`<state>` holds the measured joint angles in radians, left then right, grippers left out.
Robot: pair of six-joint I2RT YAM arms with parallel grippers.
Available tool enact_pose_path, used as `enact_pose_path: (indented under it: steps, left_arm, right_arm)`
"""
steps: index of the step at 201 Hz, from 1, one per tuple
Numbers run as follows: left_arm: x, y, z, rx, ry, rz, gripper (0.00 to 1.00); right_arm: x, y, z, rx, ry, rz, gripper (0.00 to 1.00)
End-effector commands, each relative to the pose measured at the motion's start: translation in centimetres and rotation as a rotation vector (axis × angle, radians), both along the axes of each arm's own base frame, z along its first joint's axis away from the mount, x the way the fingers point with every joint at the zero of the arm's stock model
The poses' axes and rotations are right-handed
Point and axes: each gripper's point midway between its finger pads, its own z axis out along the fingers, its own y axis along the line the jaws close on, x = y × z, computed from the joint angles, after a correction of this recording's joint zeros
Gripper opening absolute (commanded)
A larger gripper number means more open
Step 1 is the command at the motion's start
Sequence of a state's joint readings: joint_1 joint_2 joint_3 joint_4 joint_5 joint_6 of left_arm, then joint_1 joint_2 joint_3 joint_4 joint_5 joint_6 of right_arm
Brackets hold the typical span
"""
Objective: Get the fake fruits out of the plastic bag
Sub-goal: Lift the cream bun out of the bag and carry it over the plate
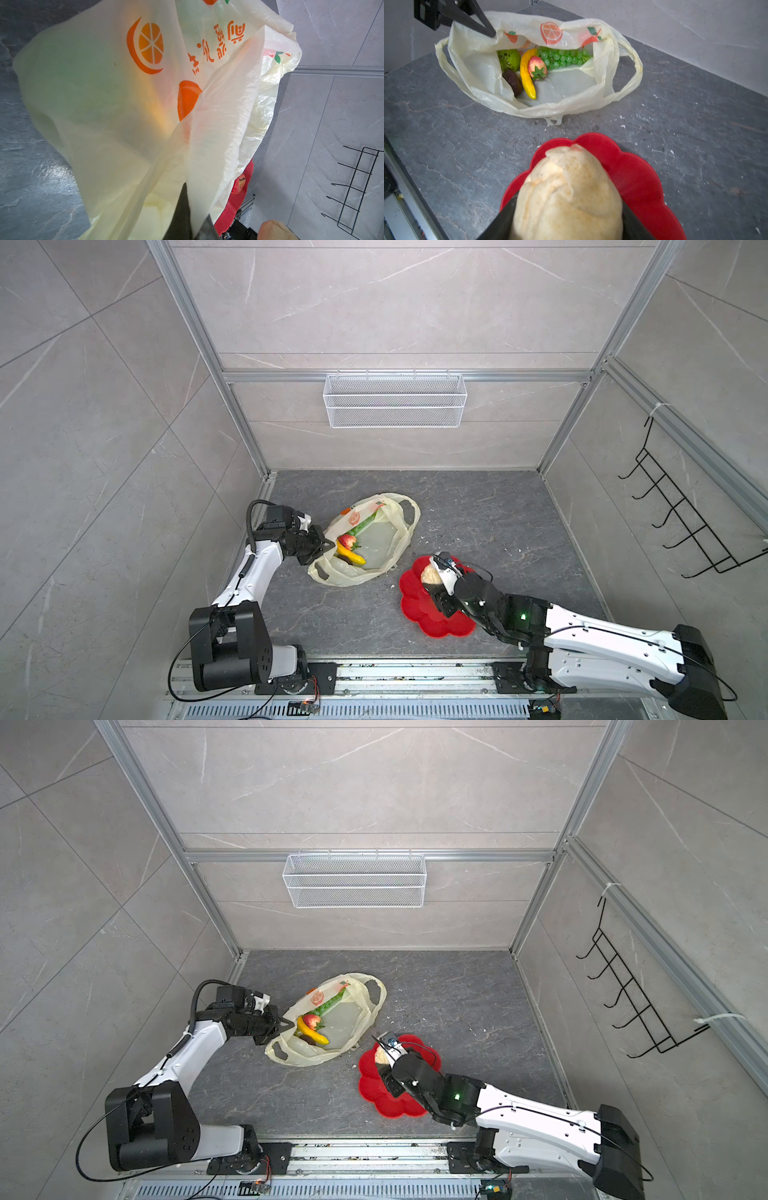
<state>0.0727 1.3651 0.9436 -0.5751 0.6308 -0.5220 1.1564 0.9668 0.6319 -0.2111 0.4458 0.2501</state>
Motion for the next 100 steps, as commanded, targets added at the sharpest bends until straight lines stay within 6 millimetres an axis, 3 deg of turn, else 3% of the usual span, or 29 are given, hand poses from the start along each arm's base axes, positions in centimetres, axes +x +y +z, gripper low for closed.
enact_pose_path:
  steps: [1,100]
  left_arm:
    - [0.0,0.0,-0.1,0.000,-0.008,-0.020,0.00]
    - [-0.1,0.1,-0.6,0.009,0.004,-0.021,0.00]
  right_arm:
    - [-0.1,-0.8,0.0,0.062,-0.023,-0.079,0.54]
    - [-1.5,-2.3,-6.3,0.069,-0.007,-0.238,0.55]
